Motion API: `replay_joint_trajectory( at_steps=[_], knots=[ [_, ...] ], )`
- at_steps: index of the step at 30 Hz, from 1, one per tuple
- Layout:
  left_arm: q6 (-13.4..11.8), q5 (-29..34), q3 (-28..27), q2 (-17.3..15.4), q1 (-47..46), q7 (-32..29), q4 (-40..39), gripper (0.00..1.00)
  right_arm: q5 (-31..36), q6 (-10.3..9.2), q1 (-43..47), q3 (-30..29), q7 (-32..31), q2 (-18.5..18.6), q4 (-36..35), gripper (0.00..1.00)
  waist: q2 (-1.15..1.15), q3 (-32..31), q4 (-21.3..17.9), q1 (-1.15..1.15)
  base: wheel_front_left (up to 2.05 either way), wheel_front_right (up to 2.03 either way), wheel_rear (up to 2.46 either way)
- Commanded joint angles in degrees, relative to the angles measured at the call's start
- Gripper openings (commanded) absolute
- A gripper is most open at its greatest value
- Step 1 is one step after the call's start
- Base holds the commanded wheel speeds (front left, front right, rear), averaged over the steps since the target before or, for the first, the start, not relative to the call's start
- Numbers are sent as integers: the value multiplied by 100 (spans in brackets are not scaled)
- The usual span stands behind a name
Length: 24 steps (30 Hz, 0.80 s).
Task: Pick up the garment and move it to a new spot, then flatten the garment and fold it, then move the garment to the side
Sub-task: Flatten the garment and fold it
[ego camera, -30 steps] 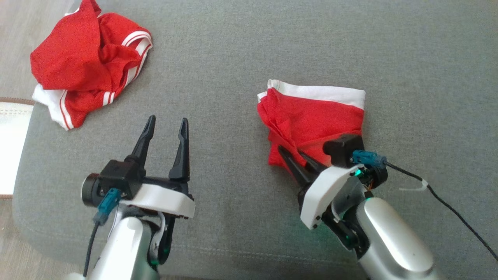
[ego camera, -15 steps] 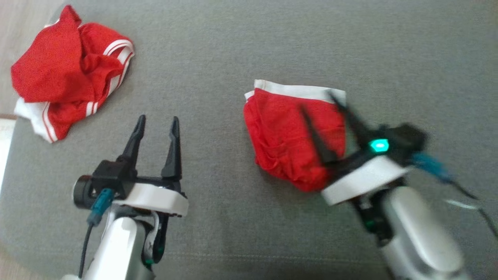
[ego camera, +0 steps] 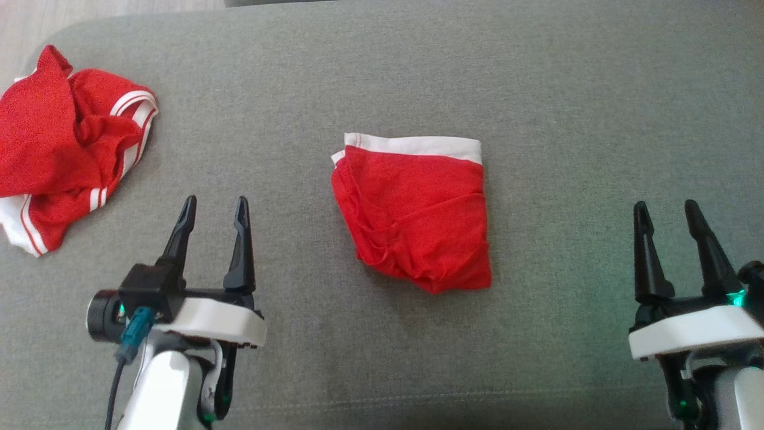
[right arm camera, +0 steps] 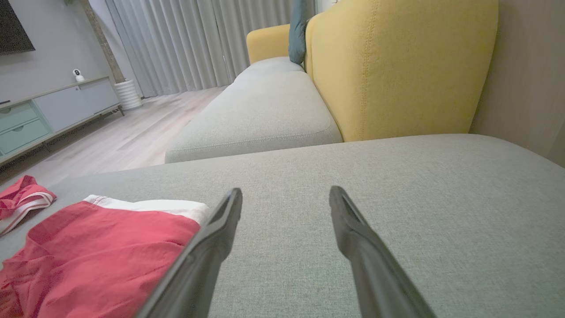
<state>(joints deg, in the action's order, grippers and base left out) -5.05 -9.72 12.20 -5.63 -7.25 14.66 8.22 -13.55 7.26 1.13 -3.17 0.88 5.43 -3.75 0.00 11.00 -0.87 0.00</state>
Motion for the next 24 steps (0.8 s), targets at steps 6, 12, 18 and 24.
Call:
replay_joint_trajectory(
  at_steps=[6, 12, 18, 24],
  knots=[
    [-47, -1, -180, -141, -93, -17, -202, 100, 10, 23, -34, 165, -76, -100, -341, 100, 0, -19, -49, 0, 0, 0, 0],
    [-89, -15, -148, -138, -76, -37, -216, 100, 12, 23, -42, 206, -102, -136, -351, 100, 0, -22, -13, 0, 0, 0, 0],
    [-104, -17, -99, -141, -108, -38, -241, 100, -6, 23, -113, 203, -124, -105, -271, 100, 0, 35, 50, 0, 0, 0, 0],
    [-74, -2, 11, -100, -304, -23, -261, 100, -173, 23, -625, 757, -227, 4, 214, 0, 0, 228, 284, 0, 0, 0, 0]
  ],
)
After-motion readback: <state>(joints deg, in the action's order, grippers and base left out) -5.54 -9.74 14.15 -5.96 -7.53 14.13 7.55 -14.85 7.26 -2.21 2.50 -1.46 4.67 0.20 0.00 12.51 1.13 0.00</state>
